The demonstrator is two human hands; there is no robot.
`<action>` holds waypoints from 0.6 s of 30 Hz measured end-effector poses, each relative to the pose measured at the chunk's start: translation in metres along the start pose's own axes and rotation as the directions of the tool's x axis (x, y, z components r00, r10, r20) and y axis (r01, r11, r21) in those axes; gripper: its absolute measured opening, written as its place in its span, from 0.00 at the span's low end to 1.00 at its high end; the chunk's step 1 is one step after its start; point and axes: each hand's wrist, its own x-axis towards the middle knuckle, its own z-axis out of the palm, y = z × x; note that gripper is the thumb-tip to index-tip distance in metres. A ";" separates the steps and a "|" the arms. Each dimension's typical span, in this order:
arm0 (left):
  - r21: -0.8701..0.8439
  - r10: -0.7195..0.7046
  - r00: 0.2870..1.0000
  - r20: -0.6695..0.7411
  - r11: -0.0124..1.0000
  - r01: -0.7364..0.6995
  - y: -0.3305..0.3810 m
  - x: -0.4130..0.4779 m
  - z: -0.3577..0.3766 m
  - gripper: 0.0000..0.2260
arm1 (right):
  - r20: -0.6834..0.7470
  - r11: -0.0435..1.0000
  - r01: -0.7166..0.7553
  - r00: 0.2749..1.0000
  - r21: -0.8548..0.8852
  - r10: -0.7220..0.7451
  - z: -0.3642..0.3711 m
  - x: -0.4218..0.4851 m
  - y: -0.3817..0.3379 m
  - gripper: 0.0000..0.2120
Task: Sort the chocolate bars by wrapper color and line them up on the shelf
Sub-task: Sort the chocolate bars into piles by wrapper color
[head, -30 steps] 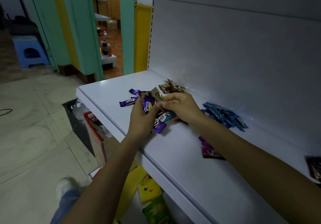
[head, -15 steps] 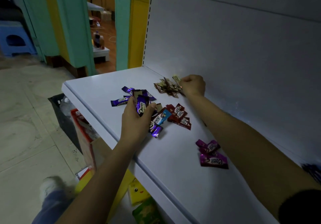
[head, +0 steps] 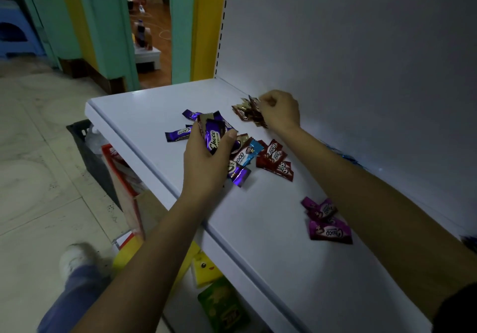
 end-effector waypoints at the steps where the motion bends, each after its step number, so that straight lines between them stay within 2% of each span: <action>1: 0.000 0.000 1.000 -0.004 1.000 0.000 0.001 0.000 0.000 0.16 | 0.033 0.992 0.007 0.999 0.129 -0.012 -0.004 -0.012 -0.010 0.08; 3: 0.017 0.019 1.000 0.000 1.000 -0.019 0.001 -0.001 0.000 0.14 | 0.228 0.952 -0.074 0.974 0.298 0.005 -0.014 -0.040 -0.028 0.14; 5: 0.034 0.039 0.999 0.001 0.999 -0.039 0.001 -0.003 -0.001 0.13 | 0.447 0.950 -0.189 0.893 0.250 0.060 -0.026 -0.063 -0.037 0.18; 8: 0.063 0.041 0.999 0.002 0.997 -0.042 0.003 -0.005 -0.003 0.15 | 0.601 0.902 -0.329 0.793 0.279 0.104 -0.040 -0.081 -0.039 0.15; 10: 0.074 0.040 0.999 0.016 0.996 -0.041 0.005 -0.007 -0.004 0.14 | 0.622 0.881 -0.351 0.778 0.317 0.086 -0.050 -0.087 -0.039 0.09; 14: 0.098 0.023 0.999 0.028 0.995 -0.026 0.006 -0.010 -0.004 0.12 | 0.548 0.865 -0.346 0.830 0.363 0.102 -0.064 -0.092 -0.037 0.04; 18: 0.124 0.046 0.999 0.020 0.991 -0.048 0.008 -0.010 -0.002 0.12 | 0.482 0.802 -0.406 0.859 0.438 0.172 -0.071 -0.095 -0.031 0.05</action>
